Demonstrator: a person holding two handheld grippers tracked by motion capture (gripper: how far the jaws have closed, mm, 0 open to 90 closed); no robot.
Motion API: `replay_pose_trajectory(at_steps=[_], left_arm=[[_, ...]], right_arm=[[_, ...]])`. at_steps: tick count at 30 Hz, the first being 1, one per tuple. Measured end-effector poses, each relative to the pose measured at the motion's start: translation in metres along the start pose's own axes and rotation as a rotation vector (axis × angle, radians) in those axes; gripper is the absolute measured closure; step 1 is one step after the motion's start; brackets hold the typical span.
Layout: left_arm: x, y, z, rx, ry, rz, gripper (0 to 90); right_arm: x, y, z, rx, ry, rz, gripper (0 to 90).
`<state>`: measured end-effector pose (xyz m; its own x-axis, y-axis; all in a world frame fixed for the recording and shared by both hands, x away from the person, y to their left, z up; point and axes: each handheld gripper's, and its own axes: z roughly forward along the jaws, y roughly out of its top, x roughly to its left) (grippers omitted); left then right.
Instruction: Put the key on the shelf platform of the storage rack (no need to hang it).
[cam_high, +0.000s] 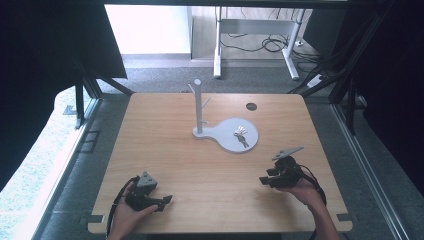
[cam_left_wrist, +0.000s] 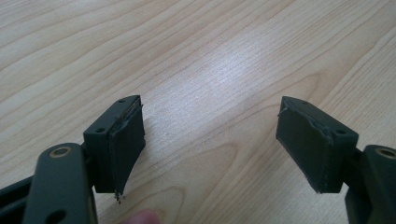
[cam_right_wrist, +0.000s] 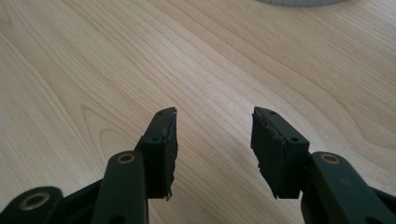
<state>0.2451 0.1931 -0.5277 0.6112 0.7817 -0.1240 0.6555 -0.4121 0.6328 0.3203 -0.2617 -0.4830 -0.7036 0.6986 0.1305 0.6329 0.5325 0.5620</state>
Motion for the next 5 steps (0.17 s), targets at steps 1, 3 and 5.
replay_pose_trajectory(at_steps=[1,3,5], left_arm=[[0.0,0.0,0.0,0.0,0.0,0.0,23.9],[0.0005,0.0001,-0.0001,0.0,0.001,0.002,23.9],[0.0007,0.0001,-0.0005,-0.004,0.002,0.001,23.9]], right_arm=[[0.0002,0.0,-0.0001,-0.001,0.0,0.0,50.6],[0.0014,-0.0005,0.0004,-0.005,-0.002,0.001,49.7],[0.0019,-0.0009,0.0009,-0.005,-0.002,0.003,49.3]])
